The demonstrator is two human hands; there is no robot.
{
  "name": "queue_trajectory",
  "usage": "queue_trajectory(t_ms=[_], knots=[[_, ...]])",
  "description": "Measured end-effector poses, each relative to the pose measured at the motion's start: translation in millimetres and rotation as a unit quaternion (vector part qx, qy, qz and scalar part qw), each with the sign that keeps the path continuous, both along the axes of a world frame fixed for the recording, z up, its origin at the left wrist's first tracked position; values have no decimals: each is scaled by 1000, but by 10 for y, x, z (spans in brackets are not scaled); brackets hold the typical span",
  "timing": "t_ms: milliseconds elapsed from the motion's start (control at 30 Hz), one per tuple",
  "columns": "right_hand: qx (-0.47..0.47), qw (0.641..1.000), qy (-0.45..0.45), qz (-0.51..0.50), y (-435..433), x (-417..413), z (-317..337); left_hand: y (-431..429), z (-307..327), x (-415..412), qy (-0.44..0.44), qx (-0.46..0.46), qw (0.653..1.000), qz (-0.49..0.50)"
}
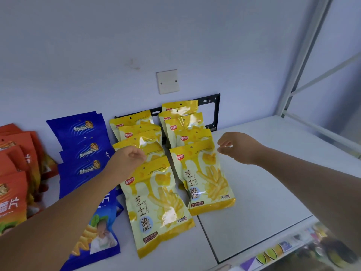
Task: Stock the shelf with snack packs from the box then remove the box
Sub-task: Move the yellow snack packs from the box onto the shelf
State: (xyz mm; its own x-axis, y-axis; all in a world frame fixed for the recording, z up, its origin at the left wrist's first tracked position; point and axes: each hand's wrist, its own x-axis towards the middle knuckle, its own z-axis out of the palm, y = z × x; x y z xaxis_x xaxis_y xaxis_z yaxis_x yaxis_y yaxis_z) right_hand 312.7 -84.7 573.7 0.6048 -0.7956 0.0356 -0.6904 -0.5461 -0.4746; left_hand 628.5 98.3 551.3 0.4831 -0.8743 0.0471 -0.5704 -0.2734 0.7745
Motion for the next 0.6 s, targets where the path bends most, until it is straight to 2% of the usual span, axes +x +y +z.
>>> queue_trajectory(t_ms=[167, 300, 600], knots=[[27, 998, -42, -37, 171, -288, 91, -147, 75, -230, 16, -14, 998, -52], [4, 995, -66, -76, 295, -661, 168, -371, 179, -641, 24, -27, 993, -110], [-1, 971, -90, -222, 674, -1863, 268, -931, 285, -1904, 61, -18, 958, -278]])
